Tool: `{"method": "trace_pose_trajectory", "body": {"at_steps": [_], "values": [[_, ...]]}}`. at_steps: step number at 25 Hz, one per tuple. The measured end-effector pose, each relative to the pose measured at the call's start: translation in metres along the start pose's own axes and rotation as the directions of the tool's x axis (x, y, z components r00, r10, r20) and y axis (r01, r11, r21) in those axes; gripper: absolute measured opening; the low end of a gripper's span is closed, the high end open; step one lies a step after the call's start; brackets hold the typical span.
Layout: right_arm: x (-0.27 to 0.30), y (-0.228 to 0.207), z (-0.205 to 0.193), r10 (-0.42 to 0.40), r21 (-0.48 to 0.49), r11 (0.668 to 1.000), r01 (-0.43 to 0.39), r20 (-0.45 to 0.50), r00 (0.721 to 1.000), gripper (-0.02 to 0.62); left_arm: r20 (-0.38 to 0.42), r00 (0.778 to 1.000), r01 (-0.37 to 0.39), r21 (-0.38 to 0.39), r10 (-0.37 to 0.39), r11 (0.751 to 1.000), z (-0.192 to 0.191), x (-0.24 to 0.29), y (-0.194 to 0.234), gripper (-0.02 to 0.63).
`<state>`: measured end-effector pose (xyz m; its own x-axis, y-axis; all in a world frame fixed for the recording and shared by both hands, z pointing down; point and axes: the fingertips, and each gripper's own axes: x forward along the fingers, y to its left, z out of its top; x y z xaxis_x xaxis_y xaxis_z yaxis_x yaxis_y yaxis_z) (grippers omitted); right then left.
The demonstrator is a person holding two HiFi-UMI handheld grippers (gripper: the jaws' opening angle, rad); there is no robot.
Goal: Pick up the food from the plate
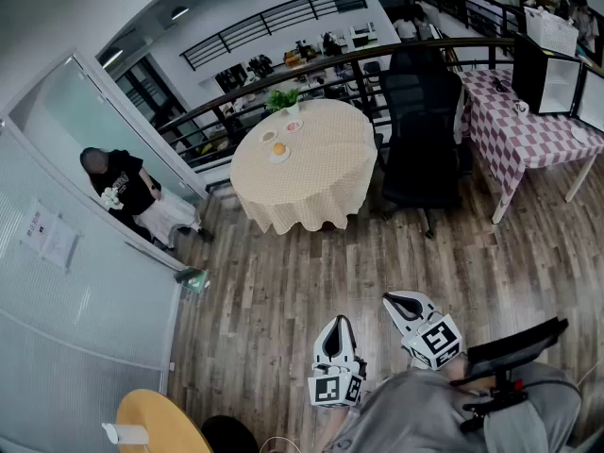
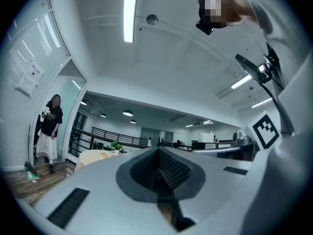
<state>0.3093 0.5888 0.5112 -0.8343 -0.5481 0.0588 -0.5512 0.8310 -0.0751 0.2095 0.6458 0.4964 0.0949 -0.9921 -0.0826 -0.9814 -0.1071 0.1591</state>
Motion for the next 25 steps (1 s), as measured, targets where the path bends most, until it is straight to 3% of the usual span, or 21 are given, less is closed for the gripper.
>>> {"method": "trace_pose_trajectory", "body": {"at_steps": [10, 14, 17, 21, 25], "values": [[-0.021, -0.040, 0.004, 0.007, -0.009, 1.000, -0.007, 0.029, 1.000, 0.015, -0.004, 1.000, -0.021, 0.027, 0.021, 0.999, -0.011, 0.020, -0.033, 0.011], [-0.030, -0.062, -0.005, 0.028, 0.058, 0.998, -0.030, 0.030, 0.999, 0.015, 0.007, 0.998, -0.060, 0.038, 0.060, 0.997, -0.014, 0.027, -0.048, 0.011], [-0.033, -0.080, -0.018, 0.042, 0.070, 0.997, -0.041, -0.002, 0.999, 0.015, 0.006, 0.995, -0.097, 0.028, 0.097, 0.995, -0.018, 0.033, -0.062, 0.011], [-0.034, -0.092, -0.024, 0.043, 0.020, 0.999, -0.043, -0.035, 0.998, 0.015, 0.004, 0.996, -0.089, 0.064, 0.089, 0.994, -0.017, 0.040, -0.075, 0.012], [-0.033, -0.114, -0.028, 0.038, 0.066, 0.997, -0.036, -0.040, 0.998, 0.015, 0.006, 0.996, -0.093, 0.078, 0.093, 0.993, -0.018, 0.059, -0.081, 0.011]]}}
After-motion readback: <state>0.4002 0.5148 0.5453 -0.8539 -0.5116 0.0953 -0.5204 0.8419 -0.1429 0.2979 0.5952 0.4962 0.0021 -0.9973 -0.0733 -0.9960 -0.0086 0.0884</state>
